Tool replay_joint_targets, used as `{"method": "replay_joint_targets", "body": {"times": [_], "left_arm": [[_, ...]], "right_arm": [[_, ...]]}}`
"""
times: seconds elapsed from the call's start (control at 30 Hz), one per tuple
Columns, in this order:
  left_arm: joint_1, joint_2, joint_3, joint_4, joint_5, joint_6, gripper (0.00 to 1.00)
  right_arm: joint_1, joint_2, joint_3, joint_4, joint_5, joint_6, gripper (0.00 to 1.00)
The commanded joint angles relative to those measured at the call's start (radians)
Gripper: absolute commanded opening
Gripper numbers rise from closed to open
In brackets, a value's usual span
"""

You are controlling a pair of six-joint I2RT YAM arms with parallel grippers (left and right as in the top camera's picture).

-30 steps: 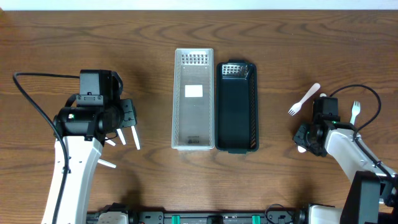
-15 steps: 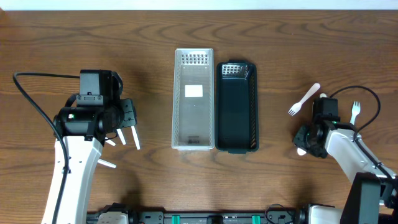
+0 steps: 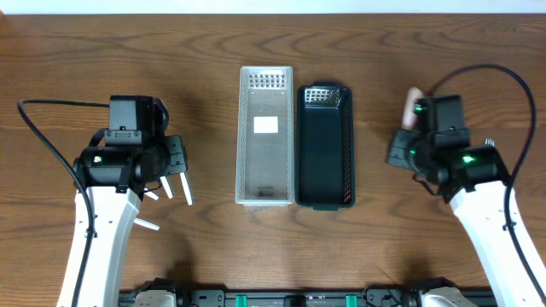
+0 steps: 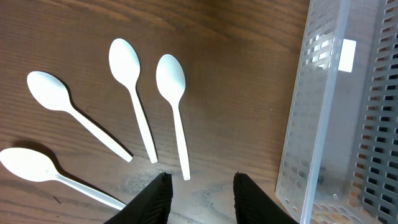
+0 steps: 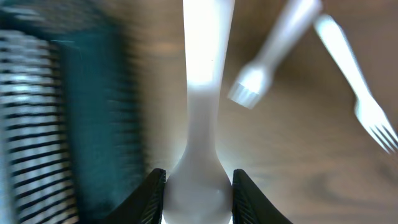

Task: Pack container
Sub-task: 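Carry the spoon with the right gripper into the black basket and release, then return the right gripper to the white knife and grasp it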

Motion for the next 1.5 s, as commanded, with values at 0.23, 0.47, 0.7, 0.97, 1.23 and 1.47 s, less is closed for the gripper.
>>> {"method": "replay_joint_targets", "body": {"times": [0.23, 0.47, 0.7, 0.97, 1.23, 1.47], "left_arm": [[-0.002, 0.001, 0.016, -0.003, -0.001, -0.002, 0.36], [-0.002, 0.001, 0.016, -0.003, -0.001, -0.002, 0.36], [-0.002, 0.001, 0.016, -0.003, -0.001, -0.002, 0.36], [-0.002, 0.001, 0.016, -0.003, -0.001, -0.002, 0.36], [-0.002, 0.001, 0.016, -0.003, -0.001, -0.002, 0.36], [-0.002, 0.001, 0.016, -0.003, -0.001, -0.002, 0.36]], "right_arm": [[0.308, 0.140, 0.028, 0.089, -0.021, 0.085, 0.01], [0.335, 0.368, 0.028, 0.179, -0.018, 0.107, 0.03], [0.335, 0.409, 0.029, 0.258, -0.018, 0.076, 0.41], [0.331, 0.343, 0.097, 0.219, -0.012, 0.023, 0.59], [0.205, 0.196, 0.306, 0.022, 0.191, 0.221, 0.65], [-0.055, 0.227, 0.317, -0.034, 0.172, 0.391, 0.79]]}}
